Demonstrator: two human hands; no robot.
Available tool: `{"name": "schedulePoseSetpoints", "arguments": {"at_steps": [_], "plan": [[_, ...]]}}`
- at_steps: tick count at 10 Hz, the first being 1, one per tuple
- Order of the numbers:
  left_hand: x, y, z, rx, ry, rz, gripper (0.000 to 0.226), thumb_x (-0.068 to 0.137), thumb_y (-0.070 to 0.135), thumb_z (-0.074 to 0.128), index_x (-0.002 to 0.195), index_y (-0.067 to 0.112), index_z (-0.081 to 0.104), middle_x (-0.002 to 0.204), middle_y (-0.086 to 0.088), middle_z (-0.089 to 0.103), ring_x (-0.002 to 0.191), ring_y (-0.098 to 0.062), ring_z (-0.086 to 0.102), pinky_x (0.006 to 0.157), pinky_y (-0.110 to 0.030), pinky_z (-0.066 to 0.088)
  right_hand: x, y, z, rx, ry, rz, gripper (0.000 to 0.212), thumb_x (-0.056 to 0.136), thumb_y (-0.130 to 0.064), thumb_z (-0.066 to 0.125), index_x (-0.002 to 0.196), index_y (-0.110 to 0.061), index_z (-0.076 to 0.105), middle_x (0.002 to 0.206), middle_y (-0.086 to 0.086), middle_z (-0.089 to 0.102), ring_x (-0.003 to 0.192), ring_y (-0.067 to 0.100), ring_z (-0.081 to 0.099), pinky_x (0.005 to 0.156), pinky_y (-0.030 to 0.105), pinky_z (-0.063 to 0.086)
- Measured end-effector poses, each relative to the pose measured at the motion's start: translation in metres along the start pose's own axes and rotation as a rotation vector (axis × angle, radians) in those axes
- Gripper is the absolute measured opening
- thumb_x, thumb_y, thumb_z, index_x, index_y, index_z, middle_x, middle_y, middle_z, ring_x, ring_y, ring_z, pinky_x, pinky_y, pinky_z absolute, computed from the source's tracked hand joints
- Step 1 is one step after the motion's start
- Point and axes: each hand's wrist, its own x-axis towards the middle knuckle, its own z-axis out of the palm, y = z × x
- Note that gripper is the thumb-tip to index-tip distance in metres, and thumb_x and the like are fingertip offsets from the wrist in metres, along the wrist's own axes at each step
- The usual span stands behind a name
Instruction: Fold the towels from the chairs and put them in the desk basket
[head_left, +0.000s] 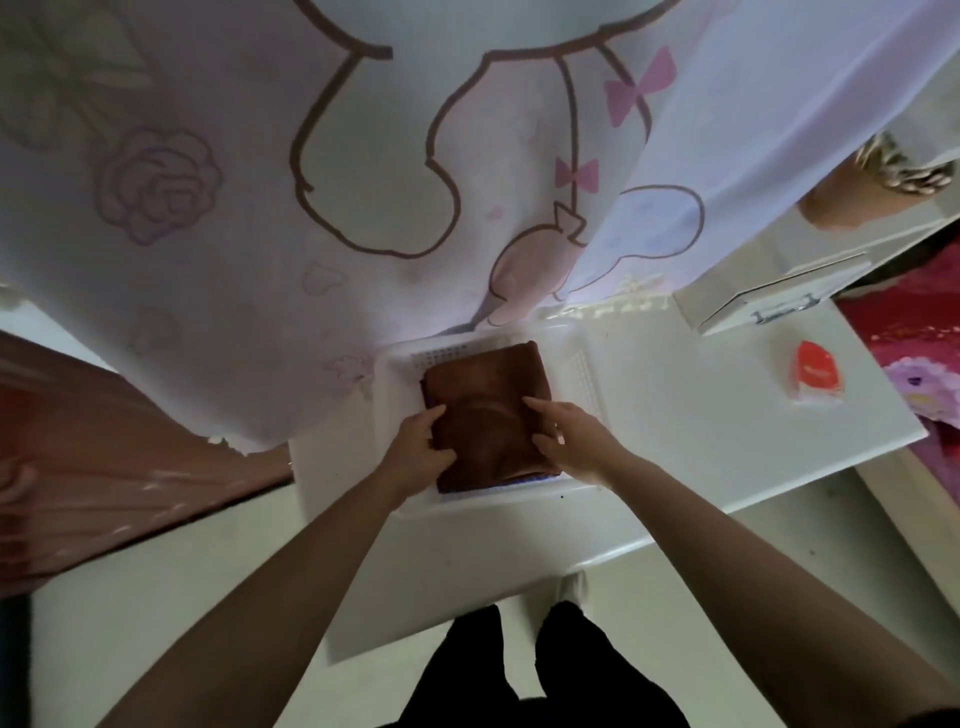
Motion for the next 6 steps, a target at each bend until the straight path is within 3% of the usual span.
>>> {"name": "schedulePoseSetpoints", "arguments": {"at_steps": [1,2,3,4,5,6], "plan": [[-0.002,0.000,0.000,0.239,-0.129,0.005,0.110,0.062,0.021,0.069,0.155,0.009,0.012,0.160,-0.010,0.001,0.145,-0.025,0.022,0.115,-0.027,0.027,-0.002,0.008,-0.005,-0.126,-0.129,-0.043,0.072,0.098,-0.028,0.054,0.157,-0.037,0.014,0.162,0.000,0.020,0.137,0.026,0.042,0.110,0.035,0.039],[-0.002,-0.003,0.010,0.359,-0.132,0.040,0.108,0.073,0.012,0.072,0.155,0.010,0.003,0.161,-0.012,-0.007,0.150,-0.023,0.007,0.117,-0.022,0.016,0.002,0.013,-0.003,-0.344,-0.156,-0.051,0.071,0.103,-0.035,0.044,0.156,-0.041,-0.003,0.166,-0.005,0.006,0.124,0.028,0.054,0.093,0.038,0.050],[0.003,-0.005,0.015,0.382,-0.079,0.046,0.101,0.081,0.000,0.067,0.156,0.011,0.000,0.162,-0.010,-0.008,0.150,-0.024,0.005,0.118,-0.024,0.016,0.008,0.014,0.009,-0.439,-0.112,-0.082,0.069,0.105,-0.037,0.036,0.154,-0.040,-0.013,0.165,0.003,0.009,0.105,0.031,0.062,0.080,0.040,0.054],[-0.003,-0.004,0.022,0.375,-0.039,0.070,0.100,0.081,-0.001,0.065,0.156,0.013,0.000,0.162,-0.008,-0.009,0.150,-0.023,0.004,0.118,-0.023,0.016,0.001,0.013,0.007,-0.381,-0.103,-0.080,0.069,0.105,-0.039,0.036,0.155,-0.040,-0.012,0.165,0.002,0.012,0.107,0.031,0.062,0.080,0.038,0.053],[-0.017,-0.002,0.022,0.418,0.005,0.088,0.096,0.084,0.007,0.064,0.156,0.018,0.002,0.163,-0.006,-0.009,0.150,-0.022,0.007,0.115,-0.023,0.019,-0.016,0.014,-0.003,-0.373,-0.082,-0.085,0.068,0.103,-0.044,0.038,0.156,-0.039,-0.005,0.165,0.003,0.014,0.125,0.031,0.055,0.096,0.042,0.049],[-0.039,0.002,0.029,0.563,0.105,0.107,0.084,0.091,0.024,0.058,0.157,0.025,0.005,0.164,-0.003,-0.011,0.148,-0.027,0.013,0.117,-0.036,0.025,-0.036,0.004,-0.025,-0.318,0.066,-0.097,0.065,0.102,-0.048,0.038,0.156,-0.036,0.002,0.165,0.003,0.012,0.134,0.029,0.049,0.104,0.046,0.044]]}}
